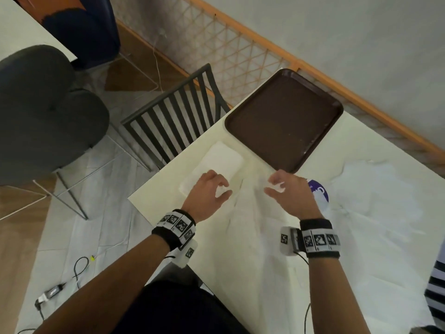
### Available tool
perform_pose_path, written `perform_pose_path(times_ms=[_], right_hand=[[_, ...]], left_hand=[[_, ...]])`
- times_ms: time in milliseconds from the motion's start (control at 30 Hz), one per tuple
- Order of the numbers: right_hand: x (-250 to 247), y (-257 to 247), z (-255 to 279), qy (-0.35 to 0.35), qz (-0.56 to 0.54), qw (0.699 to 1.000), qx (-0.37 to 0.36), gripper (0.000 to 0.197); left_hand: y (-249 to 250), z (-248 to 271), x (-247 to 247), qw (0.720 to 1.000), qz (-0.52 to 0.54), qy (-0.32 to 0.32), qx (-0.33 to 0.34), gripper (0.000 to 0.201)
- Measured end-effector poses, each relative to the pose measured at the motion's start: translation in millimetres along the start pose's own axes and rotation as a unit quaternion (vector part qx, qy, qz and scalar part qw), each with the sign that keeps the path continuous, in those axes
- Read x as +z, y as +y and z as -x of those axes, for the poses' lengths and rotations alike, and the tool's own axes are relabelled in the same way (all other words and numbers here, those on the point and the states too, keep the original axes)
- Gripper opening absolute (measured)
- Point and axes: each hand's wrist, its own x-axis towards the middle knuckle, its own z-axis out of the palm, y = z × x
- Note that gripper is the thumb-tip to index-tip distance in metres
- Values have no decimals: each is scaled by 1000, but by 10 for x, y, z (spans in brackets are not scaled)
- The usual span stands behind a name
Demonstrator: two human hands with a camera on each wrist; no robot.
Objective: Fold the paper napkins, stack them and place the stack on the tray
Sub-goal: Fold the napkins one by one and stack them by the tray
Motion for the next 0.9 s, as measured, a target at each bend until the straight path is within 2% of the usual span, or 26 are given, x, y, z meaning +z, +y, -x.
perform_pose_path(times_ms=[67,133,200,233,367,467,567,700,767,867,900], right_hand=[[-4,242,185,-13,48,997,56,49],[8,388,312,-29,88,992,84,73],[46,475,373,-33,119,989,85,85],[61,495,383,-30,124,988,86,87],[128,550,434,19,124,990,69,74],[170,580,507,79,45,996,27,48],[234,680,550,107,0,994,22,18],[253,794,597,146,-49,987,48,28],[165,763,638,154,-72,985,34,36],[-116,545,720,109,-127,985,-40,44],[-232,440,732,92,-147,983,-63,44]], left_hand=[[164,-93,172,999,-8,-28,-29,31],[341,-160,339,995,-39,-64,-70,51],[486,-172,506,989,-87,-89,-82,65],[533,-163,584,988,-108,-86,-76,65],[585,-104,729,993,-88,-50,-62,48],[579,-67,693,997,-28,-36,-56,40],[554,-72,641,997,29,-1,-70,21],[477,-114,587,994,51,9,-93,21],[453,-122,546,996,42,7,-83,37],[546,-160,393,999,43,-17,21,91],[629,-203,322,997,47,-39,57,104]])
